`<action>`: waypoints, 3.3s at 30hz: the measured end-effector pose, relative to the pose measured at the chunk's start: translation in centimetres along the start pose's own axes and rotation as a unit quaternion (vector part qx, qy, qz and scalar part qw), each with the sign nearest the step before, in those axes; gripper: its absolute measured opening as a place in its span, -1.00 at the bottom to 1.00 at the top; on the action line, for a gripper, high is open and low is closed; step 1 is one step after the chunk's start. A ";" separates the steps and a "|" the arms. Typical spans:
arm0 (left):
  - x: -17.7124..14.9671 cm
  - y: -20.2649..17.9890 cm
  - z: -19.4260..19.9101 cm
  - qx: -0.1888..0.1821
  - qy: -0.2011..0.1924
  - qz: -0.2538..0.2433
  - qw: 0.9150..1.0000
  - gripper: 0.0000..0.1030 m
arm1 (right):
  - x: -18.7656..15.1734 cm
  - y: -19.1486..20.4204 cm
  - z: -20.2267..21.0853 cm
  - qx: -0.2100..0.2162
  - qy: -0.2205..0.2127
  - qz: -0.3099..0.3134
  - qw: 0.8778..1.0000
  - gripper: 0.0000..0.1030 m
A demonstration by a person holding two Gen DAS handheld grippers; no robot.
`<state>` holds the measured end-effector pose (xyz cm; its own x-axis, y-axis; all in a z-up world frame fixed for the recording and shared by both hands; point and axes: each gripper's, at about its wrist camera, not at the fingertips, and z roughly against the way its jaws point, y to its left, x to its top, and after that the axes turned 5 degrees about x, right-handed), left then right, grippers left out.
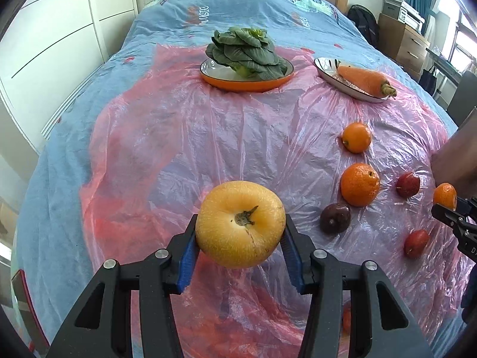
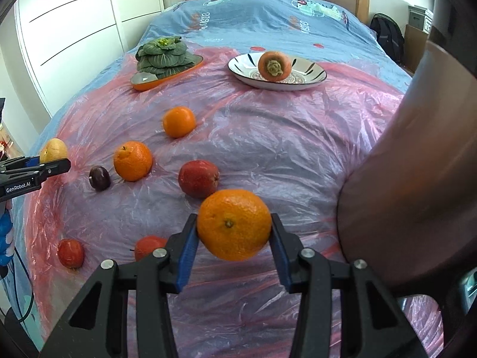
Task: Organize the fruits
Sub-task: 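Carry the orange and yellow pear over the green tray with both tools, then open the right tool to drop the orange while the left tool drops the pear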
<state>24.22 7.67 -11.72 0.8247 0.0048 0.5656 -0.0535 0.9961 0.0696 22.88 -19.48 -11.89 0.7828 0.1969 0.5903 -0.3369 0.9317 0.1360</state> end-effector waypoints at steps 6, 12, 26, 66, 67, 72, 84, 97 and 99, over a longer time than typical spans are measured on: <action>-0.4 0.6 3.4 -0.006 -0.017 0.006 1.000 -0.12 | -0.1 1.2 3.3 0.010 -0.016 0.007 1.000 -0.14; -1.6 0.3 7.5 -0.015 -0.035 -0.001 0.999 -0.12 | -1.4 2.1 7.0 0.016 -0.026 0.009 0.999 -0.14; -5.3 -6.4 17.3 -0.099 -0.067 -0.052 0.991 -0.12 | -7.0 1.0 15.8 0.008 -0.051 -0.021 0.998 -0.14; -2.3 -49.6 18.0 -0.243 -0.049 -0.302 0.921 -0.12 | -10.8 -32.6 24.2 -0.171 -0.100 -0.156 0.968 -0.14; -2.2 -50.3 17.6 -0.241 -0.049 -0.303 0.921 -0.12 | -10.5 -33.4 23.7 -0.174 -0.098 -0.155 0.967 -0.14; -1.0 -52.6 15.2 -0.223 -0.045 -0.301 0.926 -0.12 | -9.8 -36.9 21.4 -0.185 -0.089 -0.168 0.964 -0.14; -0.3 -56.5 8.8 -0.188 0.003 -0.296 0.937 -0.12 | -9.6 -41.8 16.1 -0.204 -0.054 -0.182 0.960 -0.14; -1.1 -56.4 7.1 -0.178 0.025 -0.297 0.938 -0.11 | -10.1 -42.0 13.8 -0.210 -0.034 -0.180 0.960 -0.12; -1.0 -56.3 7.2 -0.180 0.026 -0.295 0.938 -0.11 | -10.1 -42.0 13.9 -0.212 -0.034 -0.182 0.960 -0.06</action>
<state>22.37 -49.05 -10.29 0.6774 -0.5622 0.4744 0.6070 0.7915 0.0712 21.83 -64.82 -12.47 0.7677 -0.1728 0.6171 0.2068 0.9782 0.0166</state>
